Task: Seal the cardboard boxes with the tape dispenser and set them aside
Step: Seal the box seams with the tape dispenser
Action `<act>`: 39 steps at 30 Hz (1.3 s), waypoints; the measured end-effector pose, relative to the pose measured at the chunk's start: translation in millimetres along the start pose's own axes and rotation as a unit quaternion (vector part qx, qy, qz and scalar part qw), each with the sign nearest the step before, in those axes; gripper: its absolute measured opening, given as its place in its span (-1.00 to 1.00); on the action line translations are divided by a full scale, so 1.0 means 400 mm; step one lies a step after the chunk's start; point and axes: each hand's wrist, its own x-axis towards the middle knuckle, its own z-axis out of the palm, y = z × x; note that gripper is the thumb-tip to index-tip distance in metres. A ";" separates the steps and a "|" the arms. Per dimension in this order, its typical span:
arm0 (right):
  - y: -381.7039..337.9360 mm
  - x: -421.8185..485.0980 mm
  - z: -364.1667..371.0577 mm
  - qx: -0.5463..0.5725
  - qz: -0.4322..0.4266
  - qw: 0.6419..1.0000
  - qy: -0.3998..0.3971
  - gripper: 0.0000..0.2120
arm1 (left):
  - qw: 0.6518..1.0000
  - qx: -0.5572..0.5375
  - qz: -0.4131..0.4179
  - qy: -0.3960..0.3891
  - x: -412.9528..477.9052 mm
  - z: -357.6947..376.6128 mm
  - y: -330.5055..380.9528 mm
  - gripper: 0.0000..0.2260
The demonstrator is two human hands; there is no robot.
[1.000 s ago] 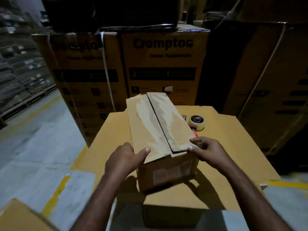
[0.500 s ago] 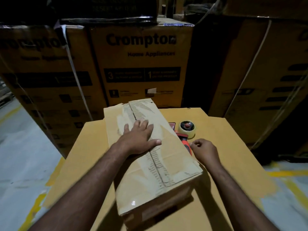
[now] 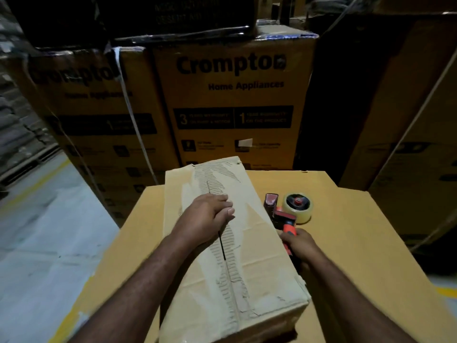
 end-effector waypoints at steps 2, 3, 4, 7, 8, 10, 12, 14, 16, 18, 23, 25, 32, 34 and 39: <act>-0.026 0.009 -0.005 0.064 0.003 0.998 -0.008 -0.78 | 0.999 -0.028 0.001 0.018 0.025 -0.018 -0.025 -0.80; -0.042 0.003 -0.006 0.092 0.009 0.996 -0.011 -0.76 | 0.999 -0.034 0.000 0.017 0.041 -0.028 -0.044 -0.82; -0.060 -0.006 -0.004 0.119 0.010 0.993 -0.013 -0.76 | 0.999 -0.039 0.001 0.009 0.059 -0.039 -0.065 -0.82; -0.137 -0.058 0.004 0.199 -0.027 0.979 -0.024 -0.80 | 0.998 -0.025 0.016 -0.050 0.117 -0.063 -0.131 -0.74; -0.166 -0.078 0.013 0.217 -0.051 0.975 -0.025 -0.80 | 0.997 -0.006 0.019 -0.069 0.138 -0.069 -0.150 -0.72; -0.227 -0.116 0.039 0.217 -0.101 0.971 -0.018 -0.80 | 0.997 0.005 0.010 -0.080 0.181 -0.083 -0.176 -0.72; -0.278 -0.149 0.082 0.178 -0.148 0.973 -0.007 -0.82 | 0.997 0.015 0.010 -0.078 0.221 -0.082 -0.190 -0.67; -0.315 -0.165 0.139 0.135 -0.186 0.973 0.006 -0.83 | 0.993 0.063 0.007 -0.100 0.247 -0.065 -0.193 -0.42; -0.331 -0.163 0.207 0.074 -0.222 0.972 0.030 -0.82 | 0.985 0.101 -0.021 -0.135 0.257 -0.046 -0.193 -0.09; -0.319 -0.147 0.272 0.054 -0.243 0.968 0.045 -0.82 | 0.977 0.135 -0.032 -0.160 0.266 -0.038 -0.201 0.01; -0.245 -0.104 0.346 -0.025 -0.262 0.963 0.060 -0.83 | 0.980 0.130 -0.058 -0.136 0.317 -0.073 -0.274 -0.38; -0.237 -0.101 0.342 -0.064 -0.271 0.958 0.069 -0.84 | 0.983 0.108 -0.068 -0.134 0.330 -0.082 -0.300 -0.48; -0.236 -0.101 0.317 -0.082 -0.265 0.960 0.027 -0.69 | 0.988 0.113 -0.071 -0.081 0.317 -0.049 -0.279 -0.61; -0.245 -0.090 0.325 -0.084 -0.268 0.959 0.040 -0.71 | 0.988 0.110 -0.093 -0.059 0.293 -0.035 -0.277 -0.59; -0.254 -0.064 0.370 -0.095 -0.301 0.946 0.080 -0.62 | 0.990 0.006 -0.143 0.002 0.258 -0.046 -0.286 -0.56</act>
